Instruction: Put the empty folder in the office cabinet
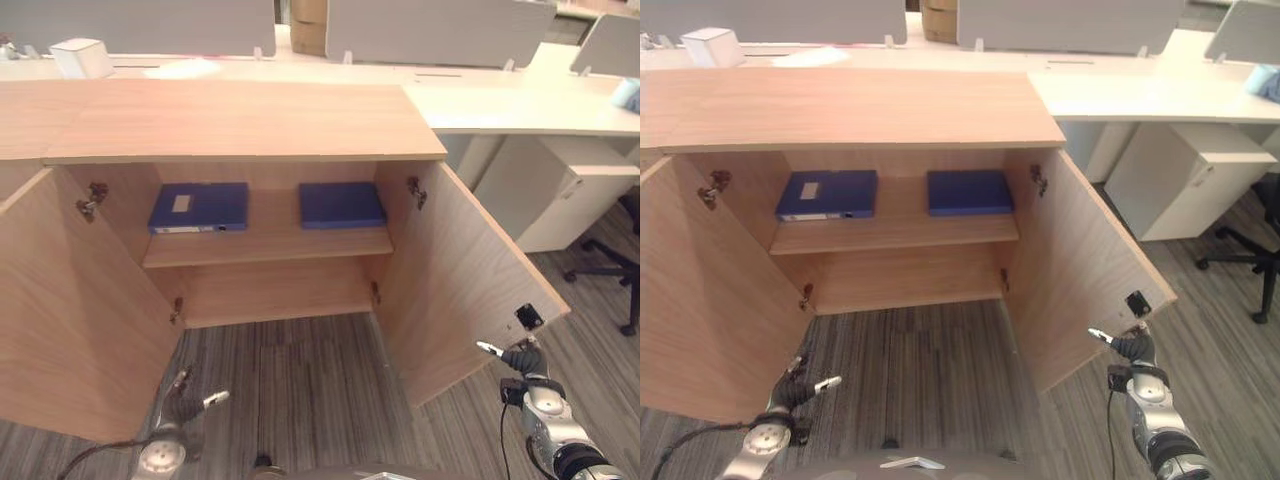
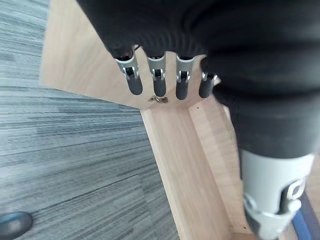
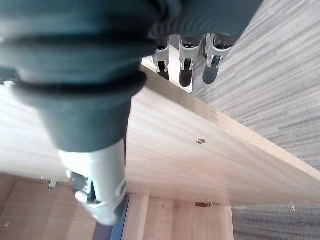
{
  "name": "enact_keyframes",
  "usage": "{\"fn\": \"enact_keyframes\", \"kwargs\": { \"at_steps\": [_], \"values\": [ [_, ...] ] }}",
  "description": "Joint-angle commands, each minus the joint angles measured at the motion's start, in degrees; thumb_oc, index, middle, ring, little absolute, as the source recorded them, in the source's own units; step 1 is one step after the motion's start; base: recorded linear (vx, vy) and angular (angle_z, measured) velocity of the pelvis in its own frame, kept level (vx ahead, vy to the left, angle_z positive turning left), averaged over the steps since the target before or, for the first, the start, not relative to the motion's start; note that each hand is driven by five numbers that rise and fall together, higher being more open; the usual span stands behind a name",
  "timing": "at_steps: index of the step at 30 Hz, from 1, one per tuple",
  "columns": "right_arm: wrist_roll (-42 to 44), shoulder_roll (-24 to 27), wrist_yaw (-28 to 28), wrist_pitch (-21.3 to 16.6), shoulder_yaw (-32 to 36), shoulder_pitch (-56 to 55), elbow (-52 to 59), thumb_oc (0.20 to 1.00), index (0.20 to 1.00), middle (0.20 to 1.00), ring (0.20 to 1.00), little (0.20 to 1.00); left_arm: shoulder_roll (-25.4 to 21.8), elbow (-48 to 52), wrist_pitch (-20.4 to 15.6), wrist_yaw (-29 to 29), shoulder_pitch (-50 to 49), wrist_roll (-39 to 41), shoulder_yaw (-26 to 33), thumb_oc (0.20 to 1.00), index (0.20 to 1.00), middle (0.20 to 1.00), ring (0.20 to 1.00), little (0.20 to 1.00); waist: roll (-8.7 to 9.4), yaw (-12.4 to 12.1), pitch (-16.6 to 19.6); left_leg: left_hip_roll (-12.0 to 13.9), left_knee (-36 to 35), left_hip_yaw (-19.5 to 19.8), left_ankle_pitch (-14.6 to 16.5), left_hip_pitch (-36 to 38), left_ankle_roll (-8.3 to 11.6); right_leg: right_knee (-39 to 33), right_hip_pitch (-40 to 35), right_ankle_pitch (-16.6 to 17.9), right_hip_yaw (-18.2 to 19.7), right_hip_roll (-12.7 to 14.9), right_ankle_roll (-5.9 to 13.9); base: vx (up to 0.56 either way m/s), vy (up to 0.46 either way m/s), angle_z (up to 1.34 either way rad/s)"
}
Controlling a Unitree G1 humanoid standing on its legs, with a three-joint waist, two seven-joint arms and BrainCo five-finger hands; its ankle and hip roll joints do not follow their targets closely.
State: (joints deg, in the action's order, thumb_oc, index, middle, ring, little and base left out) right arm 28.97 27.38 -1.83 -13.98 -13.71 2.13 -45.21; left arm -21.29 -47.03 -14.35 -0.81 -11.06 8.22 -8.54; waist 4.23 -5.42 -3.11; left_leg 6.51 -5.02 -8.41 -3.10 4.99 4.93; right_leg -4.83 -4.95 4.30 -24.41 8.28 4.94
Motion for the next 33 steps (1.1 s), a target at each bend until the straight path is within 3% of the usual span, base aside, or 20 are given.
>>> {"fn": "enact_keyframes", "kwargs": {
  "at_steps": [1, 2, 5, 6, 11, 16, 19, 22, 25, 31, 33],
  "values": [
    [-0.2, 1.0, 6.5, -4.4, -7.5, 4.8, 11.5, 1.000, 1.000, 1.000, 1.000, 1.000, -2.3, 0.0, -1.1, -1.9, 1.7, -2.5, 2.2, 1.000, 1.000, 1.000, 1.000, 1.000, -1.07, -3.6, 2.0, 2.1, 2.4, 0.5, -0.1, -2.0, 3.31, 0.8, 0.2, -2.3, 1.8, 0.1, 2.15, 0.00, 0.099, 0.00],
    [-0.1, 0.8, 8.6, -4.6, -10.8, 4.6, 17.3, 1.000, 1.000, 1.000, 1.000, 1.000, -2.0, -0.3, -0.9, -2.2, 0.9, -3.3, 3.0, 1.000, 1.000, 1.000, 1.000, 1.000, -0.67, -3.8, 2.0, 1.8, 1.7, 0.4, -0.3, -2.1, 3.10, 0.8, 0.6, -1.8, 1.6, 0.4, 2.47, -0.01, 0.070, 0.00],
    [-0.1, 0.8, 9.7, -4.5, -12.6, 4.6, 20.1, 1.000, 1.000, 1.000, 1.000, 1.000, -1.7, -0.4, -0.9, -2.3, 0.6, -3.6, 3.5, 1.000, 1.000, 1.000, 1.000, 1.000, -0.51, -4.0, 2.0, 1.7, 1.3, 0.3, -0.3, -2.0, 3.02, 0.8, 0.6, -1.6, 1.6, 0.6, 2.64, -0.01, 0.051, -0.01],
    [-0.6, 0.2, 11.8, -4.2, -16.4, 5.2, 24.2, 1.000, 1.000, 1.000, 1.000, 1.000, -1.4, -0.5, -0.7, -2.4, 0.2, -3.8, 4.0, 1.000, 1.000, 1.000, 1.000, 1.000, -0.21, -4.6, 1.8, 1.5, 1.0, 0.4, -0.1, -2.0, 2.84, 0.8, 0.9, -1.3, 1.4, 0.9, 2.98, -0.01, 0.074, 0.03],
    [-1.8, -2.4, 14.0, -3.5, -22.9, 8.1, 27.6, 1.000, 1.000, 1.000, 1.000, 1.000, -1.0, 0.0, -0.7, -2.5, -0.7, -3.1, 4.9, 1.000, 1.000, 1.000, 1.000, 1.000, 0.18, -5.9, 1.5, 0.9, 0.8, 0.5, 0.1, -2.4, 2.34, 0.9, 1.2, -0.6, 1.2, 1.7, 3.50, -0.01, 0.066, 0.09],
    [-3.7, -6.9, 15.3, -2.7, -29.9, 14.1, 29.1, 1.000, 1.000, 1.000, 1.000, 1.000, -0.9, 1.4, -0.7, -2.3, -2.2, -1.6, 5.6, 1.000, 1.000, 1.000, 1.000, 1.000, 0.68, -9.0, 0.9, 0.2, 0.7, 1.7, 0.1, -3.6, 1.78, 0.7, 1.2, -0.2, -0.2, 2.6, 4.00, 0.00, 0.042, 0.09],
    [-7.9, -12.1, 12.8, -2.7, -33.8, 23.7, 25.8, 1.000, 1.000, 1.000, 1.000, 1.000, -1.6, 1.2, -0.5, -3.3, -1.7, -0.2, 5.3, 1.000, 1.000, 1.000, 1.000, 1.000, 1.20, -12.4, 0.4, -0.3, 0.7, 3.4, 0.0, -4.8, 1.53, 0.8, 1.1, 0.0, -1.6, 3.0, 4.21, -0.01, 0.009, 0.40],
    [-8.8, -14.9, 11.5, -2.4, -34.2, 27.7, 22.7, 1.000, 1.000, 1.000, 1.000, 1.000, -1.9, 1.5, -0.4, -3.7, -1.3, 0.3, 4.8, 1.000, 1.000, 1.000, 1.000, 1.000, 1.82, -13.6, 0.6, -0.7, 0.5, 4.1, -0.5, -5.6, 1.35, 0.6, 1.3, 0.2, -2.2, 3.4, 4.20, 0.00, 0.009, 0.27],
    [-10.8, -20.7, 6.6, -1.9, -32.6, 31.3, 9.4, 1.000, 1.000, 1.000, 1.000, 1.000, -2.2, 1.4, -0.8, -5.1, -0.1, 1.4, 3.3, 1.000, 1.000, 1.000, 1.000, 1.000, 2.29, -15.6, 0.9, -1.3, 0.5, 5.1, -0.2, -5.5, 1.18, 0.6, 0.3, 0.1, -3.1, 3.4, 4.13, 0.01, 0.009, 0.39],
    [-13.5, -22.0, 3.1, -2.0, -28.6, 28.9, -2.1, 1.000, 1.000, 1.000, 1.000, 1.000, -3.3, 1.4, -1.4, -7.5, -0.1, -0.2, 4.0, 1.000, 1.000, 1.000, 1.000, 1.000, 2.34, -17.1, 1.3, -2.0, 0.7, 6.4, 0.1, -5.2, 0.78, 0.5, -1.3, 0.0, -4.4, 3.8, 4.28, 0.02, -0.005, 0.19],
    [-14.3, -20.4, 2.6, -2.0, -25.9, 24.6, -5.7, 1.000, 1.000, 1.000, 1.000, 1.000, -4.5, 4.1, -2.2, -9.6, -1.7, -1.3, 7.6, 1.000, 1.000, 1.000, 1.000, 1.000, 2.17, -18.0, 1.3, -2.2, 0.7, 7.4, -0.1, -5.3, 0.82, 0.6, -1.9, -0.2, -5.7, 3.9, 4.38, 0.00, 0.000, 0.00]
  ]
}}
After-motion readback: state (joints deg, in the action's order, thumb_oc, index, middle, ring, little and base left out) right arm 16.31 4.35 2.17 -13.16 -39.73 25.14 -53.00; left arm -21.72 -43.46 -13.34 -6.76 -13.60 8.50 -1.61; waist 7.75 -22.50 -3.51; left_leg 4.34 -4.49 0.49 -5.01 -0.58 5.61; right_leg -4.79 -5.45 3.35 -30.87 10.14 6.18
